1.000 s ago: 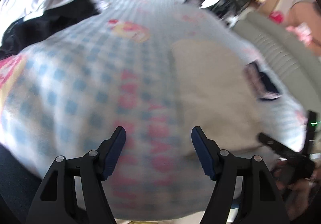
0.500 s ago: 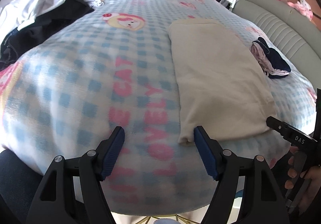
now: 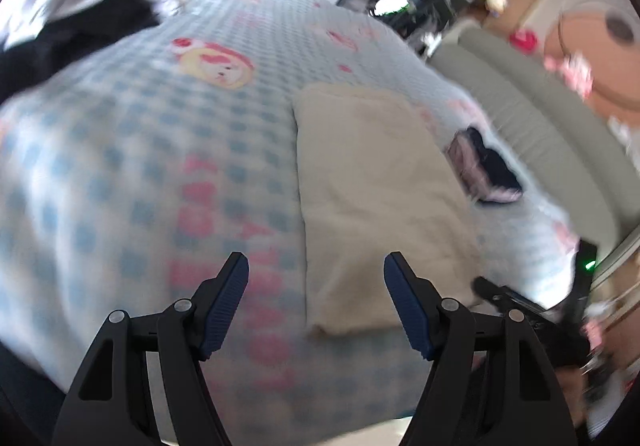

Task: Fold clothes

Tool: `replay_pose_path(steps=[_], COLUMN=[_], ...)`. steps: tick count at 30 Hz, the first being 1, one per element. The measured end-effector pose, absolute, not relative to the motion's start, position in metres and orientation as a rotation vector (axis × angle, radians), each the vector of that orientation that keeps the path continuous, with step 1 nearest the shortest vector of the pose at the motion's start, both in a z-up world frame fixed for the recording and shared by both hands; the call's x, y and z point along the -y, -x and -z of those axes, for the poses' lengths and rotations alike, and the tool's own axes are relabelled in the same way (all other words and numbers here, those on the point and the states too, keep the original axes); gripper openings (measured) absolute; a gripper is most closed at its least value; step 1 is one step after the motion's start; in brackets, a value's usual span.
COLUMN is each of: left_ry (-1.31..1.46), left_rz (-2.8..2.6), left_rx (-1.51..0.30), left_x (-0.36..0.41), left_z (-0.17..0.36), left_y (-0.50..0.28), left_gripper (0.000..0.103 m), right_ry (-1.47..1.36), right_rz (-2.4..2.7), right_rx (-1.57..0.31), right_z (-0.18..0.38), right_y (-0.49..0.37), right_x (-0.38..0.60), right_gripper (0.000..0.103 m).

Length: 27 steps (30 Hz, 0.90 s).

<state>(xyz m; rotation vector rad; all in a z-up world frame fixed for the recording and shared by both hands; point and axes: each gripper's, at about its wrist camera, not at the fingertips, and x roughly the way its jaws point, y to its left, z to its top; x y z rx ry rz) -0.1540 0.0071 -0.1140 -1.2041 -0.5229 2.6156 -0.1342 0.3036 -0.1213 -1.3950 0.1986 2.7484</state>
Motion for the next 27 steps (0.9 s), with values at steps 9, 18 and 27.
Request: replay_pose_path(steps=[9,18,27], left_ry=[1.335,1.199,1.365], left_rz=[-2.830,-2.587,-2.781], left_rx=[0.384,0.606,0.349], left_x=[0.003,0.004,-0.007], left_z=[0.117,0.115,0.123], left_y=[0.145,0.145,0.142], left_gripper=[0.071,0.073,0.072], right_ry=[1.374,1.374,1.461], right_rz=[-2.685,-2.797,-2.756], right_rx=[-0.132,-0.228,-0.100], right_z=[0.126,0.110,0.124], right_y=[0.138,0.134,0.126], right_x=[-0.307,-0.301,-0.299], right_gripper=[0.102,0.102,0.102])
